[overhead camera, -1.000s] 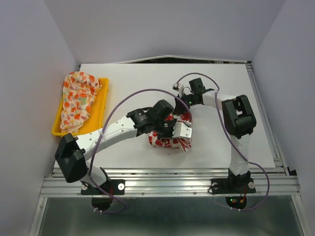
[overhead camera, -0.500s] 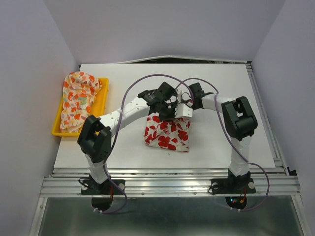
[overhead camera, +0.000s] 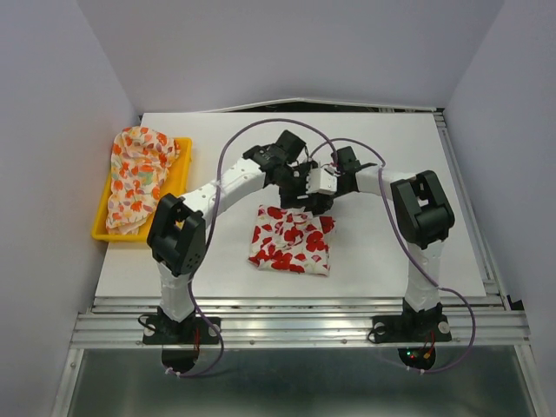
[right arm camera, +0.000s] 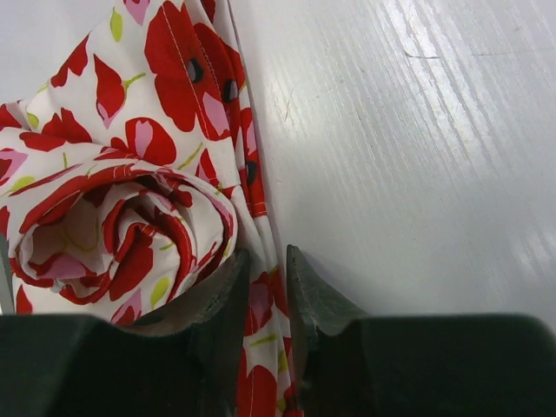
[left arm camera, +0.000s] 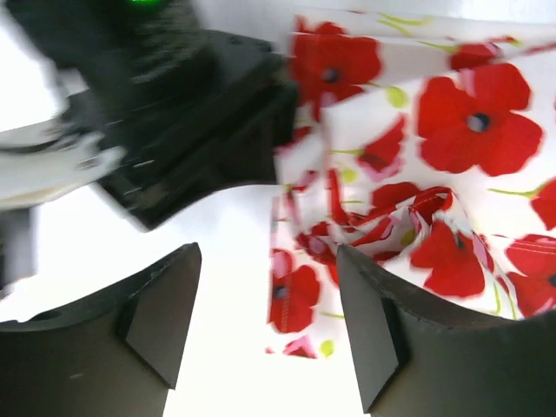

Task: Fold and stack the skirts
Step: Fold the skirt

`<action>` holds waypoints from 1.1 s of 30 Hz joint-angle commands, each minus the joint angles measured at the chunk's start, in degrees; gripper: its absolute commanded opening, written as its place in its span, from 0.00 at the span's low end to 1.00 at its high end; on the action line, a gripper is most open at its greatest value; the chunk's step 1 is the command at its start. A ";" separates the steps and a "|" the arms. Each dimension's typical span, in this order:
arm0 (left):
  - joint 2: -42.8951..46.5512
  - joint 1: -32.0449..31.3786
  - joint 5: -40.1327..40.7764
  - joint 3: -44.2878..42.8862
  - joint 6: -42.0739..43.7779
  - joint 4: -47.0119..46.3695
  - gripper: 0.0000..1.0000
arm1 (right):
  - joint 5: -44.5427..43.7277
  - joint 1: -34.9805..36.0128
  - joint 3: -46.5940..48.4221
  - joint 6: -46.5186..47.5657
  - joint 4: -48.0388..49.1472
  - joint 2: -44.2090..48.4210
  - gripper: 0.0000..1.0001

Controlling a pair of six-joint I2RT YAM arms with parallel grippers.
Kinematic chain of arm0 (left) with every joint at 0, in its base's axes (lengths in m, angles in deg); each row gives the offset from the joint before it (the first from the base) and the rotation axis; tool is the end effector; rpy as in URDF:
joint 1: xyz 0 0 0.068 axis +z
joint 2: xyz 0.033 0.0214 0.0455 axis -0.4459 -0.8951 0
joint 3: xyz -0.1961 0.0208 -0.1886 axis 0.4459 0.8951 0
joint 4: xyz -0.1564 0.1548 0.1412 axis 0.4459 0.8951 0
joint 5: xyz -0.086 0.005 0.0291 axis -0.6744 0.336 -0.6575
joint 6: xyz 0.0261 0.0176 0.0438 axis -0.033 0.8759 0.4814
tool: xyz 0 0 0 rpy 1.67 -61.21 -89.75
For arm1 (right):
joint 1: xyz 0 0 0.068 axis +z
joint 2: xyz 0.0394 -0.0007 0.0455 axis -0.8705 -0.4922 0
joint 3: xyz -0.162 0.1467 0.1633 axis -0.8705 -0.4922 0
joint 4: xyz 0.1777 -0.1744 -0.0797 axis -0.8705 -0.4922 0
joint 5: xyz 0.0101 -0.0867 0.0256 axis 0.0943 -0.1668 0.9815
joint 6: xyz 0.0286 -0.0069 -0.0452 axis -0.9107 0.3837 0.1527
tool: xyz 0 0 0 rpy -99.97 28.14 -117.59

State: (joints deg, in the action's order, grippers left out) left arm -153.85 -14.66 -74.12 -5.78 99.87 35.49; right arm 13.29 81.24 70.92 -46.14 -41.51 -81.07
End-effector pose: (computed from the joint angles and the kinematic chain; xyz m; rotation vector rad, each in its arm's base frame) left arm 0.3067 -0.2871 0.2705 1.9423 1.4399 -0.3866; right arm 0.3784 0.1726 0.1372 -1.1471 2.1643 1.1391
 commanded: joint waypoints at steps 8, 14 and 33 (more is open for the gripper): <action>15.70 6.96 -4.11 2.02 -18.43 -2.55 0.78 | -6.83 0.27 5.31 -2.75 -1.68 -0.86 0.34; 26.08 2.40 1.24 22.07 -26.36 -11.87 0.79 | -6.23 0.27 7.08 -8.28 -1.68 2.21 0.38; 19.77 -13.79 25.59 33.86 -31.20 -25.77 0.76 | -1.57 0.27 6.90 -11.45 -1.06 0.46 0.39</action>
State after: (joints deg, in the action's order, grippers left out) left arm -133.17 -28.15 -53.53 27.47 68.86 12.91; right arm 8.76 81.42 77.76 -57.15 -43.42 -80.13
